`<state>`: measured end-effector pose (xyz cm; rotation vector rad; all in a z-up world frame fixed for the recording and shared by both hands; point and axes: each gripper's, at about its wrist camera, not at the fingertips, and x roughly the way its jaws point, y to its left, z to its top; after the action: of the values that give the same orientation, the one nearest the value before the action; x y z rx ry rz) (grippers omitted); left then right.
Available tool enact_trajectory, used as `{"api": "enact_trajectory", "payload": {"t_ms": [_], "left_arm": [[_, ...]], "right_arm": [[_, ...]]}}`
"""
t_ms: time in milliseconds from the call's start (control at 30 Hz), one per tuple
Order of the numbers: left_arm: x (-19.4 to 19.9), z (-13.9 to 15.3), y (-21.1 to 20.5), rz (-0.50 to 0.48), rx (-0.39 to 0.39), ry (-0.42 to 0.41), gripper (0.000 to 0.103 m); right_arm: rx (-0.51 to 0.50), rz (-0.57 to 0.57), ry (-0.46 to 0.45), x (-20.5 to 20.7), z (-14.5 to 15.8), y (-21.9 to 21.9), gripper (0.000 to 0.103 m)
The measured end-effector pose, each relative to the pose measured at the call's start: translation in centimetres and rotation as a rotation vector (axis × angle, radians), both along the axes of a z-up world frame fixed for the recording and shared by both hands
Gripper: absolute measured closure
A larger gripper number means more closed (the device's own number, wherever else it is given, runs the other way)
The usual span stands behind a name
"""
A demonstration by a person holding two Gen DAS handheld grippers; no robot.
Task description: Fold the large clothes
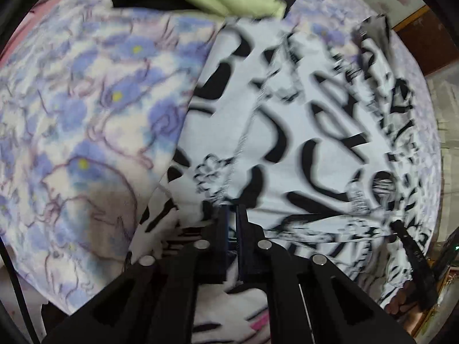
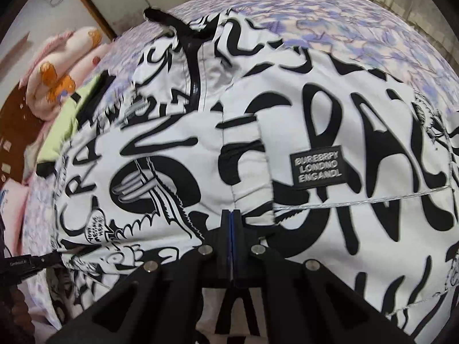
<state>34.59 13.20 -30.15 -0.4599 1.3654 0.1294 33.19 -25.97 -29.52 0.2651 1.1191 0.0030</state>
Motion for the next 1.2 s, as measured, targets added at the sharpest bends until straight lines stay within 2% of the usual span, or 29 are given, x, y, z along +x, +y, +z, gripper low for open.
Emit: {"api": "enact_trajectory", "payload": {"t_ms": [100,167,233,300,467,600,667,733,800,833,900,967,1100,1200], "left_arm": [[1.1,3.4,-1.8,-0.083,0.044,-0.094,0.096],[2.7,4.0,-2.7,-0.127,0.062,-0.127,0.096],[4.8,3.7,-3.2,-0.163,0.094,-0.136,0.096],[7.0,2.9,-3.4,-0.164,0.106,-0.138,0.096],[11.2,-0.3,-2.8,-0.142,0.052,-0.134,0.096],[13.3,-3.6,-1.4,-0.146,0.040,-0.110,0.096],[13.8,-4.6,-0.5,-0.136,0.025,-0.115,0.096],[14.3,-5.5,1.2,-0.103,-0.053,-0.120,0.096],[14.5,-5.8,2.8,-0.059,-0.140,-0.139,0.096],[14.6,-5.6,3.3,-0.045,-0.143,-0.159,0.096],[14.5,-4.9,4.5,-0.032,-0.090,-0.203,0.096],[14.7,-4.8,5.4,-0.029,-0.081,-0.225,0.096],[15.6,-5.9,6.7,-0.015,-0.098,-0.218,0.096],[16.0,-7.1,7.2,0.011,-0.086,-0.207,0.096]], "right_arm": [[0.080,0.061,-0.051,0.6,1.8,1.4,0.103],[0.175,0.104,-0.067,1.7,2.3,3.4,0.103],[0.275,0.158,-0.092,3.0,2.3,5.9,0.103],[0.323,0.197,-0.107,4.3,2.0,8.5,0.103],[0.417,0.250,-0.106,8.0,-0.1,15.0,0.103],[0.368,0.242,-0.038,10.9,-3.7,18.8,0.103],[0.334,0.219,-0.013,12.0,-5.1,19.2,0.103],[0.316,0.191,-0.034,12.4,-5.6,18.8,0.103],[0.273,0.147,-0.061,12.3,-5.1,17.3,0.103],[0.258,0.119,-0.067,12.2,-4.8,16.3,0.103],[0.218,0.039,-0.075,12.1,-4.3,13.5,0.103],[0.155,-0.029,-0.080,11.7,-3.9,10.7,0.103],[0.018,-0.140,-0.082,10.3,-3.6,5.9,0.103],[-0.005,-0.172,-0.099,9.0,-4.2,3.8,0.103]]}}
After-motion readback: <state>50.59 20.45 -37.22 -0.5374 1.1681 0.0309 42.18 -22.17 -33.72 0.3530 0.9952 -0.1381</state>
